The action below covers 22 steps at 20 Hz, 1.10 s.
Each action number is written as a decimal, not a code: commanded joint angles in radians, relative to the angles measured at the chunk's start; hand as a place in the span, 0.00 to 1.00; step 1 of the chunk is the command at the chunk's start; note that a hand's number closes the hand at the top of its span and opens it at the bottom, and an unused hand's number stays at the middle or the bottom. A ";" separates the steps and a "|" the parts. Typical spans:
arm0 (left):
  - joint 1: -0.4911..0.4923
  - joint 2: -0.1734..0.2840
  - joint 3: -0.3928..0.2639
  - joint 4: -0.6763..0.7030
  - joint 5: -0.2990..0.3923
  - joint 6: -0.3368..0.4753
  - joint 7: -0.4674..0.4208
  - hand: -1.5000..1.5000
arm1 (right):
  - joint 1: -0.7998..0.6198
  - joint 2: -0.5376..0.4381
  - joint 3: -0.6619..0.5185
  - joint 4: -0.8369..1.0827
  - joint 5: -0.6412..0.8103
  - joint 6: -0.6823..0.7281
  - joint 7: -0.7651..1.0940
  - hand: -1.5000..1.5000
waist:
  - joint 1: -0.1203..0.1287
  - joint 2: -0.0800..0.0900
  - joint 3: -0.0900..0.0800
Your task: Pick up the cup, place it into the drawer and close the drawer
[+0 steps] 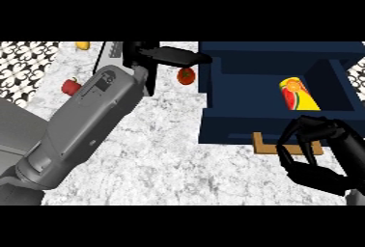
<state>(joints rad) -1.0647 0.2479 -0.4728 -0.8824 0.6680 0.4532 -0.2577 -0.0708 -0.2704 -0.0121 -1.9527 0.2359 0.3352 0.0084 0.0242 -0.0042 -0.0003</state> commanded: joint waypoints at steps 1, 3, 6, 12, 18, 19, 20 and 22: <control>0.117 0.099 0.036 -0.162 0.020 -0.018 0.049 0.00 | 0.024 0.011 0.043 0.097 0.148 -0.066 -0.111 1.00 | 0.009 -0.003 0.001; 0.211 0.121 0.040 -0.205 0.018 -0.056 0.005 0.00 | -0.066 0.025 0.101 0.108 0.222 -0.090 -0.033 1.00 | 0.014 0.000 0.000; 0.255 0.103 0.022 -0.285 0.000 -0.001 0.030 0.00 | -0.103 -0.033 0.128 0.242 0.326 -0.093 -0.123 1.00 | 0.016 0.001 0.000; 0.353 0.220 0.100 -0.344 0.036 -0.091 0.033 0.00 | -0.181 -0.004 0.268 0.472 0.596 -0.237 -0.154 1.00 | 0.017 0.007 0.001; 0.533 0.294 0.138 -0.460 0.031 -0.178 -0.009 0.00 | -0.350 0.031 0.241 0.807 0.675 -0.333 -0.229 1.00 | 0.013 0.008 0.001; 0.501 0.291 0.149 -0.446 0.031 -0.163 0.023 0.00 | -0.400 0.075 0.237 0.908 0.691 -0.381 -0.236 1.00 | 0.014 0.011 0.001; 0.494 0.333 0.194 -0.467 0.053 -0.182 0.064 0.00 | -0.416 0.082 0.224 0.944 0.686 -0.387 -0.248 1.00 | 0.007 0.009 0.001; 0.598 0.318 0.176 -0.496 0.046 -0.208 -0.005 0.00 | -0.492 0.106 0.182 1.074 0.680 -0.448 -0.281 1.00 | 0.026 0.012 0.001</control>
<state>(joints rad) -0.5663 0.5418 -0.3207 -1.3299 0.7078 0.2839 -0.2367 -0.4604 -0.2179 0.1984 -1.0893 0.8895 -0.0208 -0.2284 0.0420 0.0052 0.0008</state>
